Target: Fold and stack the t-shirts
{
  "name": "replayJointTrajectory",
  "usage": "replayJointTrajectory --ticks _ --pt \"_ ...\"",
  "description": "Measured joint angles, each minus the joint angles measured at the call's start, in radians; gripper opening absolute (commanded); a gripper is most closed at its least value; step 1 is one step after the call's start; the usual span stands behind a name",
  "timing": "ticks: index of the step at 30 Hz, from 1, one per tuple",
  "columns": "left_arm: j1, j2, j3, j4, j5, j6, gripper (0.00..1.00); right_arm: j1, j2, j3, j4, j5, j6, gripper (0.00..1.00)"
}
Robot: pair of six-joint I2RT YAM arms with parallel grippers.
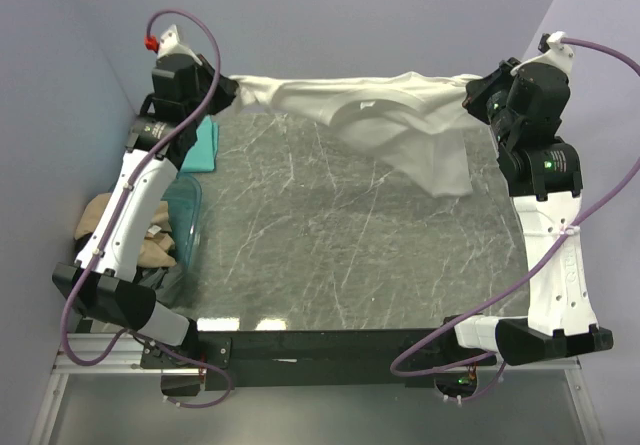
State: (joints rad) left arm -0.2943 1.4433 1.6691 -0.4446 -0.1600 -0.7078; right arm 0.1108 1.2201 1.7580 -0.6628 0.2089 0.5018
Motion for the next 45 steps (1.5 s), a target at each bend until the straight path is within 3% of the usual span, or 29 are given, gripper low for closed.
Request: replayJointTrajectory --ticks 5,8,9,11,12,14,15,20,27,35,39,45 --pt "0.076 0.013 0.059 0.011 0.099 0.005 0.01 0.0 0.027 0.03 -0.002 -0.062 -0.015 0.0" --pt "0.087 -0.069 -0.05 0.031 0.107 0.001 0.11 0.0 -0.118 -0.191 0.068 -0.113 0.019 0.08" --pt "0.09 -0.103 -0.109 0.036 0.098 -0.008 0.25 -0.001 -0.182 -0.299 0.083 -0.143 0.04 0.16" --pt "0.097 -0.156 -0.224 0.018 0.076 -0.024 0.34 0.0 -0.327 -0.547 0.094 -0.227 0.079 0.29" --pt "0.101 -0.166 -0.272 0.008 0.064 -0.037 0.64 0.0 -0.372 -0.633 0.088 -0.254 0.093 0.55" --pt "0.112 -0.169 -0.362 -0.016 0.037 -0.063 0.91 0.0 -0.462 -0.811 0.063 -0.315 0.119 0.69" --pt "0.116 -0.161 -0.4 -0.031 0.026 -0.075 0.99 0.0 -0.478 -0.861 0.04 -0.336 0.113 0.72" --pt "0.124 -0.097 -0.488 -0.101 0.011 -0.121 0.99 0.0 -0.456 -0.924 -0.044 -0.324 0.098 0.74" --pt "0.105 -0.084 -0.502 -0.06 0.064 -0.126 0.99 0.0 -0.423 -0.924 0.019 -0.275 0.08 0.76" --pt "-0.137 0.035 -0.589 -0.007 0.088 -0.126 1.0 0.007 -0.16 -0.908 0.16 -0.292 0.051 0.83" --pt "-0.224 0.097 -0.641 -0.006 0.09 -0.134 0.99 0.072 -0.048 -0.908 0.197 -0.266 0.032 0.82" --pt "-0.216 0.098 -0.709 0.004 0.084 -0.159 0.99 0.235 0.11 -0.908 0.212 -0.18 0.031 0.78"
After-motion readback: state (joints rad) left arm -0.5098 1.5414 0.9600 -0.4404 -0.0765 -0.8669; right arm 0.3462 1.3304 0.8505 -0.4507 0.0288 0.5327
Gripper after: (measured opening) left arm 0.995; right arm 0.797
